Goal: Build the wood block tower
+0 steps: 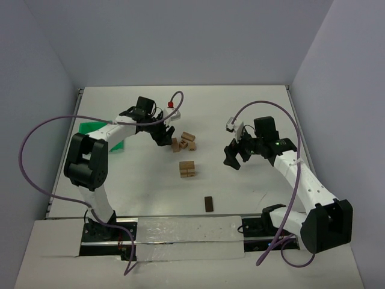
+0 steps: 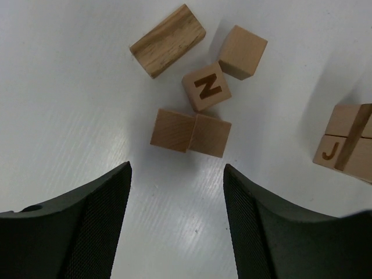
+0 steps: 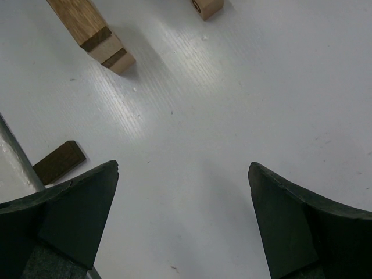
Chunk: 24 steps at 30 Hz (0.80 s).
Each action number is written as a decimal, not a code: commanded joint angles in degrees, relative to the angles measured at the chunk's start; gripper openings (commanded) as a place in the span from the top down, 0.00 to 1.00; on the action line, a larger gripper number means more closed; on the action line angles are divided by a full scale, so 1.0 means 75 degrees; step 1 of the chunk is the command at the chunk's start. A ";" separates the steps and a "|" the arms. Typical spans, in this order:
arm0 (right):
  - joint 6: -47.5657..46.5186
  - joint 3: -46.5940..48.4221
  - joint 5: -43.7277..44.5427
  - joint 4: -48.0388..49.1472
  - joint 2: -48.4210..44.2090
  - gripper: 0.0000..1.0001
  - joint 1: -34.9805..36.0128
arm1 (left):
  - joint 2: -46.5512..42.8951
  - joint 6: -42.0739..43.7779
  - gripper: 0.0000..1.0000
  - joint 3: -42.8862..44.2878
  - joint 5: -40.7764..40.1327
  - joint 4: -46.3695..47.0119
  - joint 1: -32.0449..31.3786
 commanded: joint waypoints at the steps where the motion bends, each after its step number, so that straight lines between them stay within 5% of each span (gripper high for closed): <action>1: 0.0145 0.0118 0.0047 0.0196 0.0190 0.00 -0.0053 | 0.0455 0.0446 0.27 0.0775 0.0587 -0.0221 -0.0004; 13: 0.0169 0.0154 0.0138 0.0164 0.0325 0.00 -0.0045 | 0.1013 0.0806 0.10 0.0895 0.1046 -0.0555 -0.0004; 24: 0.0173 0.0162 0.0173 0.0145 0.0310 0.00 -0.0041 | 0.0940 0.0853 0.07 0.0541 0.0850 -0.0001 -0.0070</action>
